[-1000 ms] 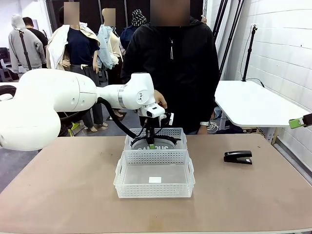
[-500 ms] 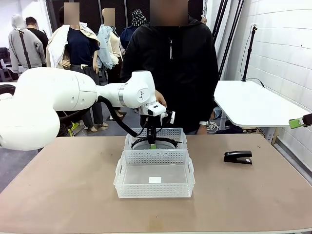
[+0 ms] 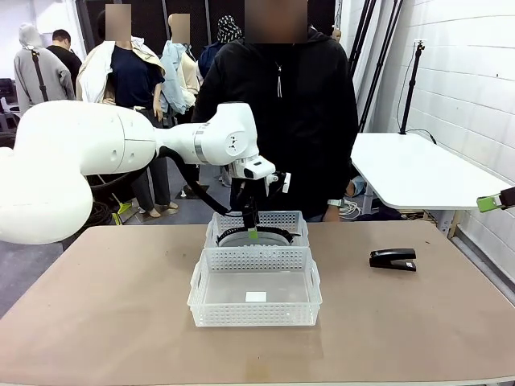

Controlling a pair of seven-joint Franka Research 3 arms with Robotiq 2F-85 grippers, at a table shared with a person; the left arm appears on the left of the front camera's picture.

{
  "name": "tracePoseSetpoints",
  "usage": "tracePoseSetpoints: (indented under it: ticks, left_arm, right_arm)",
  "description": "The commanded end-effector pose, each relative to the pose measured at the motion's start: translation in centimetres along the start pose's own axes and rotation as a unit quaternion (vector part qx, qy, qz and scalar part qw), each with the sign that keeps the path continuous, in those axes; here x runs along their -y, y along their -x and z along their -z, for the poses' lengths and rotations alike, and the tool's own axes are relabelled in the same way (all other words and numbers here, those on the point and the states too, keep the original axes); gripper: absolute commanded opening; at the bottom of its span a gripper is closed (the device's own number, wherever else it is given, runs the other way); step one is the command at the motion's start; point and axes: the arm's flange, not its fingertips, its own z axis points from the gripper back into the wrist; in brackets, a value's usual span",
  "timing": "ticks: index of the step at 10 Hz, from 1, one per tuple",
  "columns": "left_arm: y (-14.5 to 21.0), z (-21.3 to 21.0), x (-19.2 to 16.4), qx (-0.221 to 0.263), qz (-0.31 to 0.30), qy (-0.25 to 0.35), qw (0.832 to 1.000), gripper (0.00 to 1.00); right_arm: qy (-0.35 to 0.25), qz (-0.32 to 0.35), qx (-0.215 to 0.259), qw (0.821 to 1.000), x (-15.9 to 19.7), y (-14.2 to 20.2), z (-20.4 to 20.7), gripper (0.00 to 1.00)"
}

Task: Distribute items into two baskets.
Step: Place the picked Pencil pouch into the Organizing basket as instructed by the person, then pick up the Stapler that the person points to.

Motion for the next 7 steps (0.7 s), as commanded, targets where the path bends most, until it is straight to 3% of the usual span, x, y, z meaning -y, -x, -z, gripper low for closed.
tracePoseSetpoints:
  ticks: [1,7]
  left_arm:
    - [-0.08,-0.64,0.2,0.004,-0.01,0.005,1.0,1.0]
    - [-0.03,-0.34,0.04,0.001,0.0,-0.002,1.0,1.0]
  right_arm:
    - [-0.009,0.007,0.004,1.0,-0.02,-0.09,0.11,1.0]
    - [-0.009,0.007,0.004,1.0,-0.02,-0.09,0.11,1.0]
